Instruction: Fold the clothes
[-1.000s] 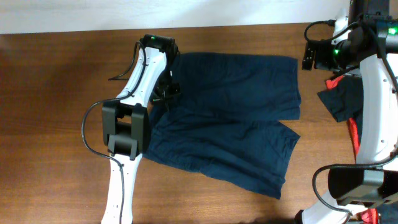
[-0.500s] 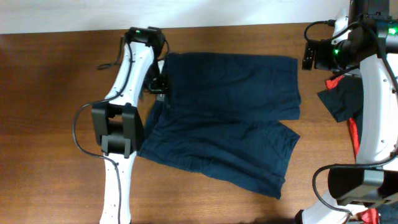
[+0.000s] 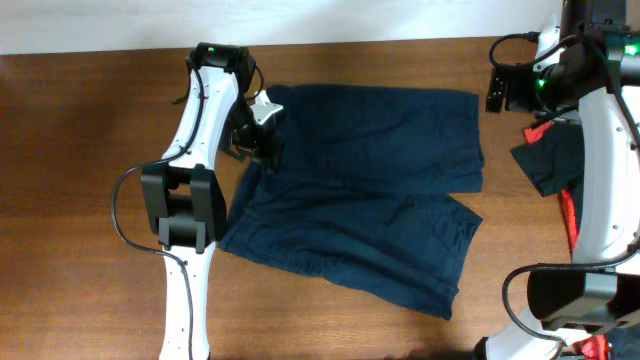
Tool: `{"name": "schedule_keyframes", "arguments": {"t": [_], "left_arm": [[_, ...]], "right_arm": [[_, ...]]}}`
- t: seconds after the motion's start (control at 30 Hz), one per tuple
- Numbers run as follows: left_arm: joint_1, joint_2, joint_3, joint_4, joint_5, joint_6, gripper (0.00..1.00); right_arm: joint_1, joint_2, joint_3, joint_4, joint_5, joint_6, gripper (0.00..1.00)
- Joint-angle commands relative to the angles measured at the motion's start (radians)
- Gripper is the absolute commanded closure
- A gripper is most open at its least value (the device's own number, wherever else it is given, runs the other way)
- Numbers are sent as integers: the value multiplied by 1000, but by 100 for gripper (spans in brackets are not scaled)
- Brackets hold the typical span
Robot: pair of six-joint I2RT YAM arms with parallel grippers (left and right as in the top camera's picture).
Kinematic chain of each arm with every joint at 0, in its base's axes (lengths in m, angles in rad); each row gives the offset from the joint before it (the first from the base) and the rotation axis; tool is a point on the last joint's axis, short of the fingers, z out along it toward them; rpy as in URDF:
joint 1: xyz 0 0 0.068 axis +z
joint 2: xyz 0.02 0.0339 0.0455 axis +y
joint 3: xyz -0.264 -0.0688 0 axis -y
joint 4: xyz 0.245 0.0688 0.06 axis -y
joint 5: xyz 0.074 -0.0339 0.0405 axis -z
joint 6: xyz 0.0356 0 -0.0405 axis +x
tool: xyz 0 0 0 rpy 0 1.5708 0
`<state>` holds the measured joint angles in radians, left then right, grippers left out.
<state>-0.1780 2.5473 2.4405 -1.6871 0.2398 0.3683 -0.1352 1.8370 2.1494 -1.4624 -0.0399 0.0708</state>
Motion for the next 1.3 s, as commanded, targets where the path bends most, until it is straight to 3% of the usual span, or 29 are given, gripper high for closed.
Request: {"name": "schedule_keyframes", "arguments": {"t": [0.0,0.2,0.43,0.6,0.83,1.1,1.27], "left_arm": [[7,13,-27,-2,34,54,3],[8,13,-161,-1,-8,53,5],[10,13,-187,5,-59,43,7],[11,13,-187,71,-242,-159,5],[11,20,-187,91,-351,-277,4],[11,22,-187,162,-349,-332,4],[11,-18,-142,151,-253,-339,5]], "right_arm": [[-3,-2,1,0,6,0,2],[-3,-2,1,0,6,0,1],[-3,-2,1,0,6,0,2],[-3,-2,1,0,6,0,2],[-3,-2,1,0,6,0,1],[-3,-2,1,0,6,0,2],[-3,-2,1,0,6,0,2]]}}
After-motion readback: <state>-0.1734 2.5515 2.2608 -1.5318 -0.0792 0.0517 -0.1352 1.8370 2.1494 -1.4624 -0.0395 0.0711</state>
